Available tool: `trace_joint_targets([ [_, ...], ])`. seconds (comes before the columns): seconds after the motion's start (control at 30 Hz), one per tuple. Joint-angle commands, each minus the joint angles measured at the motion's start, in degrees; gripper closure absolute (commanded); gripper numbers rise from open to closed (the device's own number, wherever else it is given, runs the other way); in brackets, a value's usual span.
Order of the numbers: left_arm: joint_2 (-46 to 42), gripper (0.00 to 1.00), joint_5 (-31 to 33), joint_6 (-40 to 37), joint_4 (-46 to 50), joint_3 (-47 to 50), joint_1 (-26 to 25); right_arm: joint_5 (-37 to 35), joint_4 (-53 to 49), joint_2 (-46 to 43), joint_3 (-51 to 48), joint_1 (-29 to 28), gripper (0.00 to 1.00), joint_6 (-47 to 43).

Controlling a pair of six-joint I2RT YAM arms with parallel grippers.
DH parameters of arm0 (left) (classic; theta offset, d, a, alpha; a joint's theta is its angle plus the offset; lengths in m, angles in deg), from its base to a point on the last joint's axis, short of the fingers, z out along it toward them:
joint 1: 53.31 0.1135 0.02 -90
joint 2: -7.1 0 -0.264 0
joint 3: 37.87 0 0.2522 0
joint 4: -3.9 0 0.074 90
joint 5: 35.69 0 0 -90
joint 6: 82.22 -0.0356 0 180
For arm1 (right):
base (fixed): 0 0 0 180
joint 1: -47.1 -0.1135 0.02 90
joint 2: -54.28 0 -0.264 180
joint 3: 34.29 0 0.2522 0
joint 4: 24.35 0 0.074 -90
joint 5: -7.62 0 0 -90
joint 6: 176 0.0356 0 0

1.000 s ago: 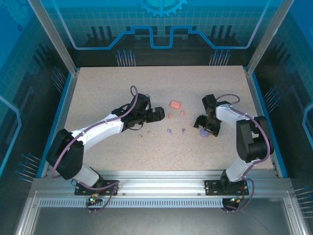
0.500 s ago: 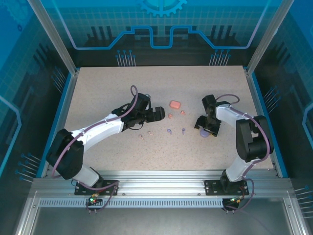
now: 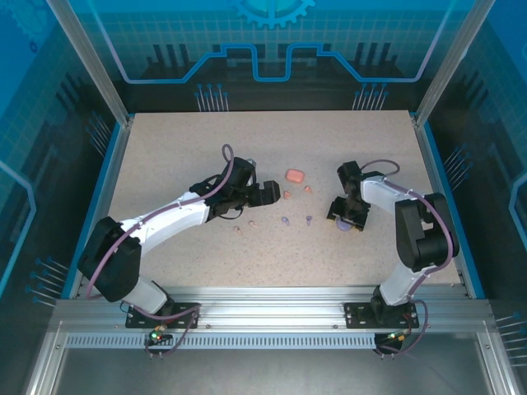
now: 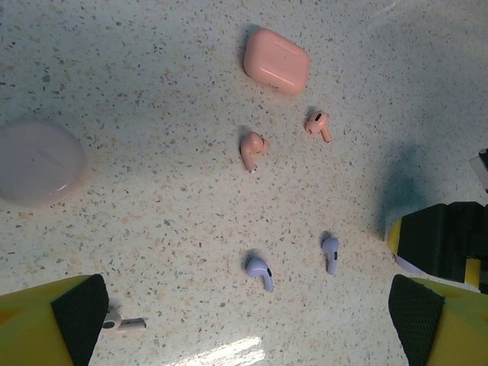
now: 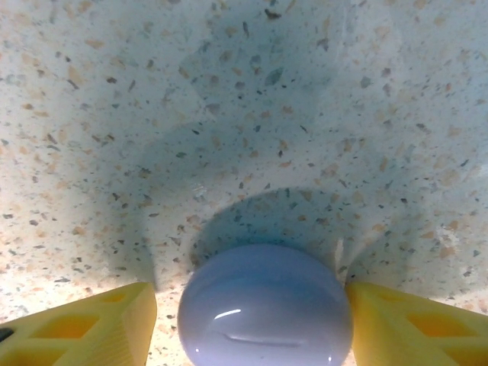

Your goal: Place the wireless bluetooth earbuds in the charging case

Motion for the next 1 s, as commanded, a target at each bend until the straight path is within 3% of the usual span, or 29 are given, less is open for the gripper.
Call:
trace_joint_targets([
  [0.0, -0.3, 0.01, -1.2, 0.5, 1.1, -1.4, -0.5, -1.4, -1.8, 1.3, -0.2, -0.6, 0.34, -0.8],
  [0.23, -0.6, 0.01, -2.3, 0.4, 0.6, -1.5, -0.6, -2.7, -1.5, 2.2, -0.3, -0.5, 0.35, -0.5],
  [0.4, -0.6, 0.01, -4.9, 0.8, -1.7, -1.3, -1.2, -2.8, -1.7, 3.2, 0.8, -0.4, 0.42, -1.2],
  [0.6, -1.0, 0.01, -10.1, 4.9, -9.5, 2.2, -1.3, -1.0, -1.2, 2.8, 1.0, -0.4, 0.54, -1.4],
  [0.77, 0.4, 0.01, -10.1, 7.8, -18.0, 5.9, -3.2, 2.9, 0.4, -0.9, -0.6, -0.4, 0.54, 1.6],
  [0.97, 4.6, 0.01, -9.0, 7.6, -32.7, 9.1, -9.2, 5.5, 1.7, -5.8, -1.7, 0.1, 0.54, 8.0],
])
